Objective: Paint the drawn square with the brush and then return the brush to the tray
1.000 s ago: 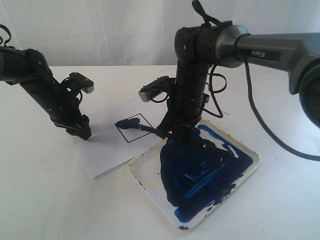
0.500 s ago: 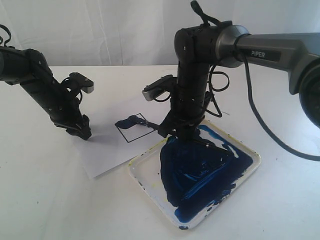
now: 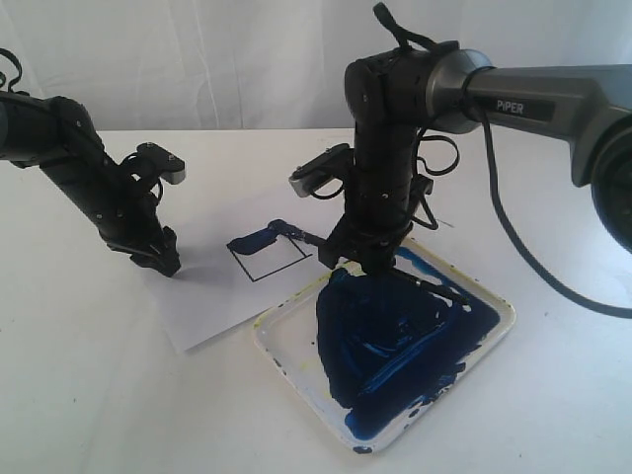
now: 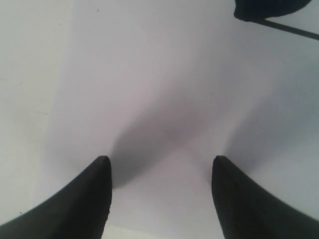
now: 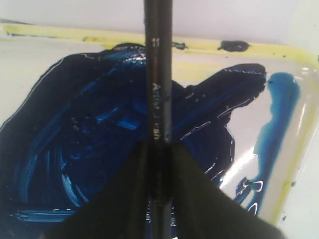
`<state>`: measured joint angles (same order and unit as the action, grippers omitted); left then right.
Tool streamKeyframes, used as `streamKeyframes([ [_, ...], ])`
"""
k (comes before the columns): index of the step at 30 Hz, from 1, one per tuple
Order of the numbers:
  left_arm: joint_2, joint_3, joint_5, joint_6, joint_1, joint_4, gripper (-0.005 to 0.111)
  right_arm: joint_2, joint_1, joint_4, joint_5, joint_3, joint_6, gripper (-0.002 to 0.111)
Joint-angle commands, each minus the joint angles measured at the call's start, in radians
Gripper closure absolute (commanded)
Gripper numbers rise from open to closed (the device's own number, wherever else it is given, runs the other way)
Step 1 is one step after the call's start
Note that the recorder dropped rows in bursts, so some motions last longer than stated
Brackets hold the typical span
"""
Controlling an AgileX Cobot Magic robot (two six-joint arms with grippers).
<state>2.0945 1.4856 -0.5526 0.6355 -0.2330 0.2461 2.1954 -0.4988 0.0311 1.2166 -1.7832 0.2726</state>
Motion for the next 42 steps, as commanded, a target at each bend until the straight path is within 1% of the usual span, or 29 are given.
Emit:
streamKeyframes([
  [1,0.010,-0.007,-0.045,-0.009,0.001,0.012,0.044,-0.004,0.001,0.015,0.005,-0.007,-0.011,0.108],
  [4,0.010,-0.007,-0.045,-0.009,0.001,0.012,0.044,-0.010,0.001,0.015,0.005,-0.007,-0.005,0.108],
  [8,0.010,-0.007,-0.045,-0.009,0.001,0.012,0.044,-0.048,0.001,0.015,-0.046,-0.007,-0.005,0.108],
  [12,0.010,-0.007,-0.045,-0.009,0.001,0.012,0.044,-0.076,0.001,0.019,-0.001,-0.007,-0.005,0.108],
  [16,0.010,-0.007,-0.047,-0.009,0.001,0.012,0.044,-0.081,0.001,0.032,0.005,-0.007,-0.002,0.108],
  [22,0.010,-0.007,-0.047,-0.009,0.001,0.012,0.044,-0.081,-0.004,-0.039,0.005,-0.007,0.090,0.108],
  [32,0.010,-0.007,-0.047,-0.009,0.001,0.012,0.044,-0.077,-0.065,-0.038,0.005,-0.007,0.088,0.108],
  [35,0.010,-0.007,-0.047,-0.009,0.001,0.012,0.044,-0.069,-0.079,-0.038,0.005,-0.007,0.061,0.108],
  [42,0.010,-0.007,-0.047,-0.009,0.001,0.012,0.044,-0.040,-0.086,-0.039,0.005,-0.007,0.036,0.108],
])
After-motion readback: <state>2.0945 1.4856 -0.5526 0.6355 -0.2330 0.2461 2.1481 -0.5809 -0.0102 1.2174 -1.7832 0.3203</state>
